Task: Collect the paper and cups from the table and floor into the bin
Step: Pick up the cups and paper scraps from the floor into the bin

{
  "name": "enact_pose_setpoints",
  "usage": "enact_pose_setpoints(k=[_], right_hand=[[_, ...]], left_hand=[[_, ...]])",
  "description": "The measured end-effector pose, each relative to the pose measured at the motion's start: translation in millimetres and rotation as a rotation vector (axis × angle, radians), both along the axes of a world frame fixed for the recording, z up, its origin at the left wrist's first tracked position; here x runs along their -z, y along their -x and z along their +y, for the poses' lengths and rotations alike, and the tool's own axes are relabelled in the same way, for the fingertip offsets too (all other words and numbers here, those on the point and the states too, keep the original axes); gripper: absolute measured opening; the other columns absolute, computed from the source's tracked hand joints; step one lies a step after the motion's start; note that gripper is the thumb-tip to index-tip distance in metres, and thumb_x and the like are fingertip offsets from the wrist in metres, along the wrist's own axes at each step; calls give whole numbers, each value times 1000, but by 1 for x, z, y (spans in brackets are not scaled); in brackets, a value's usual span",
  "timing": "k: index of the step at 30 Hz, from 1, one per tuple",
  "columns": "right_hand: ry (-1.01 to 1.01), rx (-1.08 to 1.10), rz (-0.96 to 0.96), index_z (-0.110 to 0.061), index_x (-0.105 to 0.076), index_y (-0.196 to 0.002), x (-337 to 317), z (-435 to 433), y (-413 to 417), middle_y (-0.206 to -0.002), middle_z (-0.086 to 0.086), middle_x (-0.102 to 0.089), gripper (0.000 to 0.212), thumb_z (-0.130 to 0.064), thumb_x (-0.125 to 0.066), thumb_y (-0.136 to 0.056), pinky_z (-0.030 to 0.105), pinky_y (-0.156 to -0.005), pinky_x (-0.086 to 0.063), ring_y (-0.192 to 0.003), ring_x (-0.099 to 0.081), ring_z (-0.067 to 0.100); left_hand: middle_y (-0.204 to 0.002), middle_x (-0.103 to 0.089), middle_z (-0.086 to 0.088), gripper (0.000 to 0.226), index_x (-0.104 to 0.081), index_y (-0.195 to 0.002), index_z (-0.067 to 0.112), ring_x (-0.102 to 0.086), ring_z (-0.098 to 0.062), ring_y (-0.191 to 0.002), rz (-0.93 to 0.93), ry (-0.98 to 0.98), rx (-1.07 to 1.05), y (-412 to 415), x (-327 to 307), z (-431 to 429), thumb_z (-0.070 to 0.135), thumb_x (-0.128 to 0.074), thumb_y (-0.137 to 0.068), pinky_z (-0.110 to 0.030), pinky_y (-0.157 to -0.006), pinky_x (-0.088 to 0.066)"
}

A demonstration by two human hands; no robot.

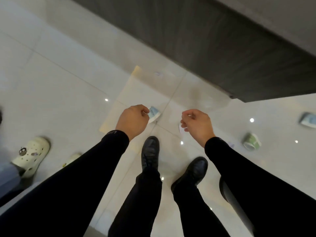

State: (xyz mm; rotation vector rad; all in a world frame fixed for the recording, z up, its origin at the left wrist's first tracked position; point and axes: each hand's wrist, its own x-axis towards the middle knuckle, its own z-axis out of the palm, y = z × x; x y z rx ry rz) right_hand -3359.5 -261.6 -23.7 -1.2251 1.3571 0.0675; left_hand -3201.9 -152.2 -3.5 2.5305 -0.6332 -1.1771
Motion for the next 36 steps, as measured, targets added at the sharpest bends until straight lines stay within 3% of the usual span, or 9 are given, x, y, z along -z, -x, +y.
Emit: enact_pose_setpoints(k=[4,7,12,16,22,25,29,33,36], right_hand=[[0,-110,60,-25,-61,-79,53,5,14,-76,0,-66,11,-17,-56,-85,41,-79,-55,-65,-65,16],[30,-212,69,-16,-65,-90,101,4,11,-74,0,-66,11,-14,-57,-84,40,-76,-55,-64,-64,15],[106,-366,-34,-11,-64,-95,167,-8,-30,-76,6,-65,13,-9,-59,-84,34,-71,-53,-67,-64,19],[88,-404,-109,-7,-64,-96,198,-13,-47,-74,7,-62,13,-5,-59,-84,20,-57,-51,-59,-61,13],[134,-357,-97,-9,-63,-94,213,-31,-34,-67,2,-62,15,-4,-57,-81,27,-65,-54,-63,-61,16],[123,-310,-100,-14,-63,-87,216,-28,-24,-65,1,-62,13,-5,-56,-79,32,-69,-55,-65,-61,19],[151,-276,-43,-18,-62,-84,234,-25,-9,-69,2,-64,13,-8,-54,-80,32,-73,-54,-64,-61,16],[238,-331,63,-19,-62,-90,244,-28,7,-83,1,-64,17,-10,-51,-82,26,-73,-49,-73,-59,17],[258,-331,119,-14,-65,-100,242,-30,18,-89,3,-66,24,-9,-48,-84,23,-72,-45,-83,-62,19]], left_hand=[[-116,-67,-7,31,-60,-116,15,-63,-25,-97,-98,-69,149,-11,60,17,9,-47,-88,-23,-75,-44],[-128,-59,-5,45,-51,-128,17,-56,-24,-110,-139,-113,455,-24,114,24,5,-48,-85,-28,-88,-42],[-155,-19,-11,66,-22,-144,17,-30,-34,-134,-353,-169,1078,-32,202,18,5,-46,-83,-43,-102,-37],[-158,4,-13,78,-3,-147,16,-8,-36,-143,-486,-191,1284,-28,259,7,10,-51,-85,-51,-107,-28],[-127,-49,-10,53,-35,-132,11,-50,-29,-110,-489,-62,1153,-22,290,-2,22,-54,-84,-40,-81,-46],[-110,-63,-5,30,-57,-107,16,-58,-26,-100,-418,8,976,-27,278,-12,35,-55,-84,-34,-75,-45],[-88,-71,-10,24,-60,-79,16,-62,-29,-81,-499,57,889,-44,265,-34,38,-55,-86,-30,-63,-38],[-97,-67,-25,28,-53,-92,7,-62,-40,-90,-508,107,702,-71,268,-65,36,-53,-88,-36,-68,-42],[-127,-58,-20,36,-59,-114,8,-54,-34,-117,-345,196,642,-92,272,-99,25,-63,-82,-33,-94,-42]])
